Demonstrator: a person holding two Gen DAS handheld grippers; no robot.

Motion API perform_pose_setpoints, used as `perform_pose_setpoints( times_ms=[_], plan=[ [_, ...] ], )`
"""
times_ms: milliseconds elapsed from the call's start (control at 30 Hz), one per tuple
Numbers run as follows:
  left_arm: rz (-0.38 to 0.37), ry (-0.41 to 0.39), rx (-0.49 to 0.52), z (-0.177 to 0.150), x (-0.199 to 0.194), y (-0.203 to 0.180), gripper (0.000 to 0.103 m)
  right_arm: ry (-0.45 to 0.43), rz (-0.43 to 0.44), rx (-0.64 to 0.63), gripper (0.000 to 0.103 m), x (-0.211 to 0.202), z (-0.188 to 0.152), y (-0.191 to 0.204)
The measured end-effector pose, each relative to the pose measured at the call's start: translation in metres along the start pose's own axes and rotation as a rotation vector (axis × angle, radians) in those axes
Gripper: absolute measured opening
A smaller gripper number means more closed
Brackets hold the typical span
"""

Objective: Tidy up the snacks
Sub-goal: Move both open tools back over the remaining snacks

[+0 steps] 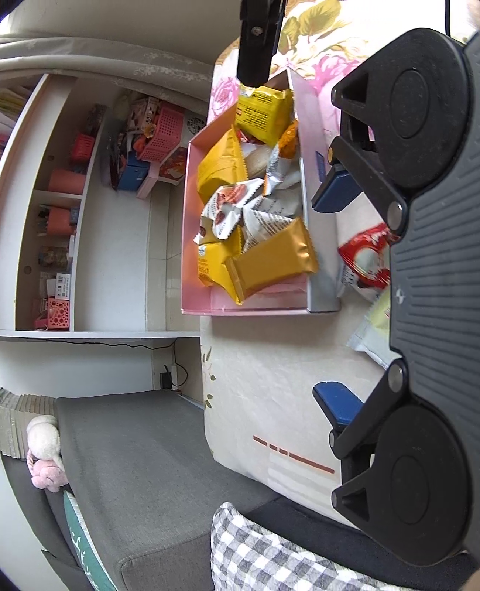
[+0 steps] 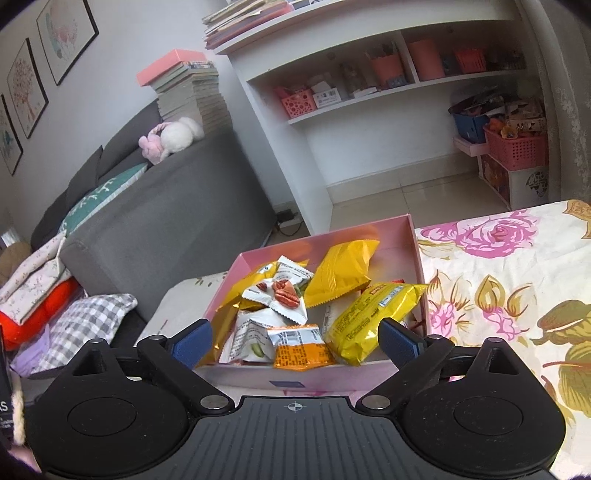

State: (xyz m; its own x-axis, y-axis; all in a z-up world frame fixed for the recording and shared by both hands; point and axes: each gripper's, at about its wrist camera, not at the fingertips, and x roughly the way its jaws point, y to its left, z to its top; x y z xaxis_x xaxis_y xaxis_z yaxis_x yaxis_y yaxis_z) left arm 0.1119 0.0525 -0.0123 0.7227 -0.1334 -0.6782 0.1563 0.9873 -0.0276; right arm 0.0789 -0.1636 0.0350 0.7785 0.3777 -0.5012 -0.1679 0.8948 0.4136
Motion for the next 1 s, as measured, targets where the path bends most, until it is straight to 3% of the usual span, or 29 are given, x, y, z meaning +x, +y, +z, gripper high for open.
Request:
perform_pose_setpoints(
  times_ms=[267,567,733,1000],
  plan=[
    [0.019,0.031,0.072,-0.020,-0.002,0.019,0.101,0.051,-0.027,-0.165,0.098,-0.009,-0.026,0.009],
    [-0.040,0.087,0.176,-0.047,0.007,0.035,0.100,0.114,-0.068,-0.344,0.099,0.002,-0.055,0.019],
    [-0.064,0.134,0.190,-0.051,0.018,0.037,0.099,0.178,-0.053,-0.452,0.099,0.016,-0.074,0.031],
    [-0.092,0.112,0.168,-0.049,0.027,0.037,0.101,0.250,-0.010,-0.512,0.099,0.032,-0.093,0.045]
  ],
)
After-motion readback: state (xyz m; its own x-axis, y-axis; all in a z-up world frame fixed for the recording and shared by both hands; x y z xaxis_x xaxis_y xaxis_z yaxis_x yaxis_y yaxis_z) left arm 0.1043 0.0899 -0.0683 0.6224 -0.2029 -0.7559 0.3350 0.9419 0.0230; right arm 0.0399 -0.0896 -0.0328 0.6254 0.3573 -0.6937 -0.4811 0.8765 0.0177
